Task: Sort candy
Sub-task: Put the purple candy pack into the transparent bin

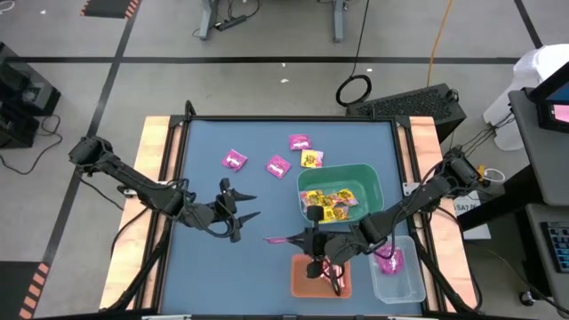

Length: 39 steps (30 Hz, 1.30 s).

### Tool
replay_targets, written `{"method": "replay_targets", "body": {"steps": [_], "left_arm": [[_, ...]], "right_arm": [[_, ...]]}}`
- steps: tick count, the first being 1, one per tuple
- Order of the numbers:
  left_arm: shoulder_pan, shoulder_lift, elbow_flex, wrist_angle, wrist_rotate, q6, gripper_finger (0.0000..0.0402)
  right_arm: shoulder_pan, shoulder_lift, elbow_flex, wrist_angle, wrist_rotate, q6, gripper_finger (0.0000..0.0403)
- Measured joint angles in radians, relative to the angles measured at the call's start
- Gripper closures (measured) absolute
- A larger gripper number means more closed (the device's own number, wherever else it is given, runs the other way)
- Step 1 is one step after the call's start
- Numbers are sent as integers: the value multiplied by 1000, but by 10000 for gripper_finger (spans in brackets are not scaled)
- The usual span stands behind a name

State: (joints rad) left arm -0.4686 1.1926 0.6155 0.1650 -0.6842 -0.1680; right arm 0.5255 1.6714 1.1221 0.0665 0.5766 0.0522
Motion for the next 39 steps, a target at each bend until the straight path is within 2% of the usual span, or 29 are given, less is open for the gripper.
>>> {"method": "replay_targets", "body": {"steps": [4,10,15,17,22,27,35,39], "left_arm": [[5,0,0,0,0,1,173],[19,0,0,0,0,0,173],[23,0,0,0,0,-1,173],[23,0,0,0,0,-2,173],[23,0,0,-3,0,-4,173],[23,0,0,-42,-1,-10,173],[27,0,0,-78,-6,-14,173],[41,0,0,-75,-6,-37,173]], "right_arm": [[0,0,0,-29,10,-61,403],[8,0,0,-63,145,-139,403],[24,0,0,-64,189,-168,403],[27,0,0,-64,190,-122,403],[27,-4,0,-98,201,136,403],[41,-80,0,-214,78,272,403],[127,-294,1,-649,-213,538,403],[202,-385,0,-887,-279,753,403]]}}
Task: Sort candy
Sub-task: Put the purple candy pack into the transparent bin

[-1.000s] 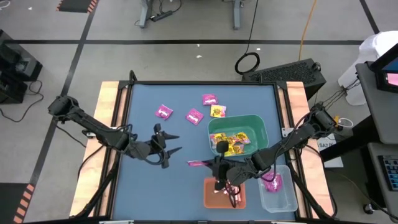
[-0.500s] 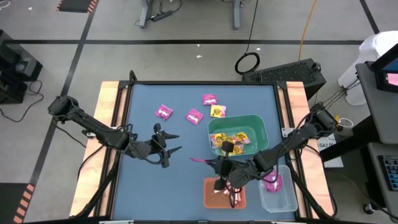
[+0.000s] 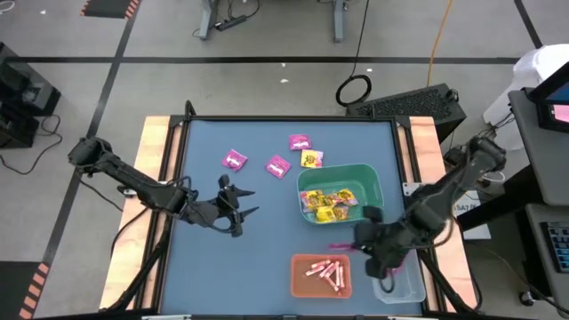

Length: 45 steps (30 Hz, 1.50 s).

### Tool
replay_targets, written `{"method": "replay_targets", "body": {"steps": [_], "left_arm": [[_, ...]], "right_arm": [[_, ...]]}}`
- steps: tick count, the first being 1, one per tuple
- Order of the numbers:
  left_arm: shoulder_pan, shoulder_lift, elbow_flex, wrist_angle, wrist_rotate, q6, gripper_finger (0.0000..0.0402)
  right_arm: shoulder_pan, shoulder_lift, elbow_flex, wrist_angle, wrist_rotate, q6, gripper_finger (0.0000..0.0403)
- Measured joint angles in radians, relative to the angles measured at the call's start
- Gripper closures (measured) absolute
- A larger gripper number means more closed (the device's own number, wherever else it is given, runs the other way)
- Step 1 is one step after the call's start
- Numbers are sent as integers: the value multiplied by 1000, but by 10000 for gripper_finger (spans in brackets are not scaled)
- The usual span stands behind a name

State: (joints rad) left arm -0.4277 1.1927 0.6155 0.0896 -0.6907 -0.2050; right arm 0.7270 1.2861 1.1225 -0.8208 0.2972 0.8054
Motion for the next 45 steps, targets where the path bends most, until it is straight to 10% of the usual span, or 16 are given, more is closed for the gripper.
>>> {"method": "replay_targets", "body": {"steps": [21,34,45], "left_arm": [[132,0,0,-203,-1,-154,173],[231,0,0,-219,9,-82,173],[341,0,0,-265,101,-112,173]], "right_arm": [[278,73,0,-397,-325,788,403],[275,256,0,-397,-466,788,395],[275,264,0,-376,-487,836,308]]}}
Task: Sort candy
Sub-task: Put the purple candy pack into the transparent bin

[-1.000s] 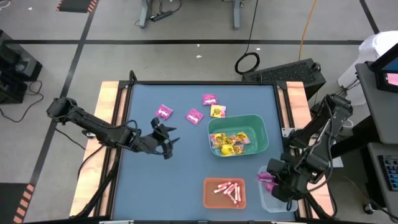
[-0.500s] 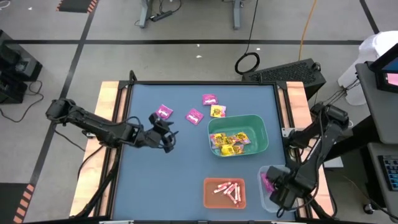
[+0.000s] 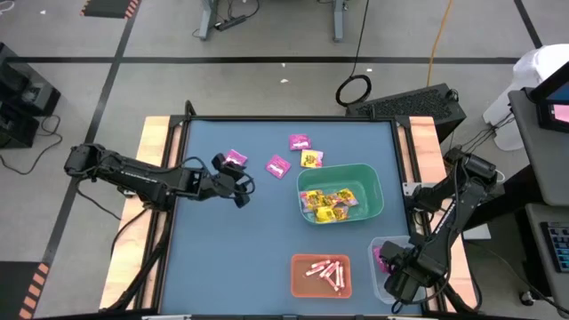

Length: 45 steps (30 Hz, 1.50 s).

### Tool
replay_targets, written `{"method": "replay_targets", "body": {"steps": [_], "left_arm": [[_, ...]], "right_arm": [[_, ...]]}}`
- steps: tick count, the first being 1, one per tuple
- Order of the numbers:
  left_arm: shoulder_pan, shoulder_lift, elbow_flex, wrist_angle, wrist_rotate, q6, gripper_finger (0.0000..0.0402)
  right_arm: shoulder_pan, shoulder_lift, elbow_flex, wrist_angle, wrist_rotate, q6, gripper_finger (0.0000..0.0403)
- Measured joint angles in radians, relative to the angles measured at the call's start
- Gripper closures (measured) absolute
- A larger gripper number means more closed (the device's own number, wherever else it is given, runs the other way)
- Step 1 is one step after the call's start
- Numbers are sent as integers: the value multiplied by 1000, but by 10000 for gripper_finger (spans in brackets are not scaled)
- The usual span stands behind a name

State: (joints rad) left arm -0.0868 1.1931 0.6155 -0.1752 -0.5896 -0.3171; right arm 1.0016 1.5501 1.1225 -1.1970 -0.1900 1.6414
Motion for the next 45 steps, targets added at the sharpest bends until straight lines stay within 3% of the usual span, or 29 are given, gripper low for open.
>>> {"method": "replay_targets", "body": {"steps": [5,14,16,23,30,37,45], "left_arm": [[9,5,0,-1,14,-13,173],[10,89,1,-2,49,-17,173],[23,112,1,-6,66,-24,173],[145,149,1,-74,133,-86,173],[277,183,1,-115,143,11,173],[343,231,1,-2,203,121,173],[342,343,1,72,162,149,173]], "right_arm": [[3,-3,9,23,-25,10,276],[9,-4,134,6,14,19,281],[10,-4,181,11,102,-73,284],[29,-4,380,40,576,-362,294],[24,-1,406,108,905,-700,296],[-11,12,406,123,1082,-839,296],[-48,52,406,125,1103,-881,296]]}}
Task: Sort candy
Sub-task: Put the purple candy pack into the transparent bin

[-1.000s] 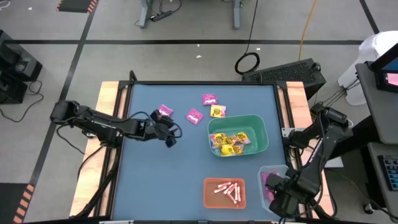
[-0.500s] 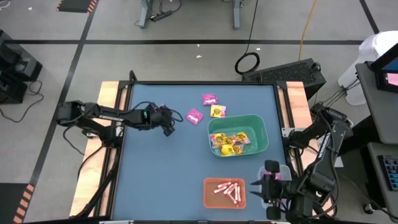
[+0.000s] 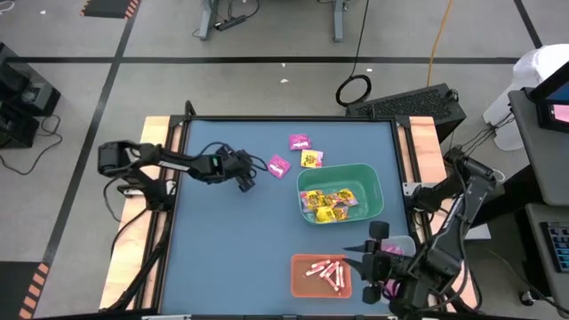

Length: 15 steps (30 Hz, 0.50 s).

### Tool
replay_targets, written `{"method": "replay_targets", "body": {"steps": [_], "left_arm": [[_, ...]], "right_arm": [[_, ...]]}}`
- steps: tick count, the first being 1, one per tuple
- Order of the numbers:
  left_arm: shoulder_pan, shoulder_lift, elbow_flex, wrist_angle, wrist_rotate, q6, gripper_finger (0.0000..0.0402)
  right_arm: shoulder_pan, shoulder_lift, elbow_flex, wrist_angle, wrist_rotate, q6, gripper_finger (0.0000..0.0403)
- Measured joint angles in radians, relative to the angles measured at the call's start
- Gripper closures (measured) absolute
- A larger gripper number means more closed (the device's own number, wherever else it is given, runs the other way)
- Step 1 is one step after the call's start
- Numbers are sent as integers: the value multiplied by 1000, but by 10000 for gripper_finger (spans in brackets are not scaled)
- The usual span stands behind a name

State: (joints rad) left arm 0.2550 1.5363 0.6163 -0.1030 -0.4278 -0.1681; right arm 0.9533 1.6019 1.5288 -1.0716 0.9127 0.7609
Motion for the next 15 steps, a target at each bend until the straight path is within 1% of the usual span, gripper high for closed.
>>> {"method": "replay_targets", "body": {"steps": [4,8,12,15], "left_arm": [[0,53,0,46,-45,0,175],[-1,79,1,59,-84,-5,195],[0,80,1,55,-106,-8,231],[2,81,0,26,-171,-29,274]], "right_arm": [[-5,21,0,4,-1,0,296],[-5,40,0,6,-1,-9,296],[-5,51,0,6,0,-22,296],[-5,51,0,12,1,-22,296]]}}
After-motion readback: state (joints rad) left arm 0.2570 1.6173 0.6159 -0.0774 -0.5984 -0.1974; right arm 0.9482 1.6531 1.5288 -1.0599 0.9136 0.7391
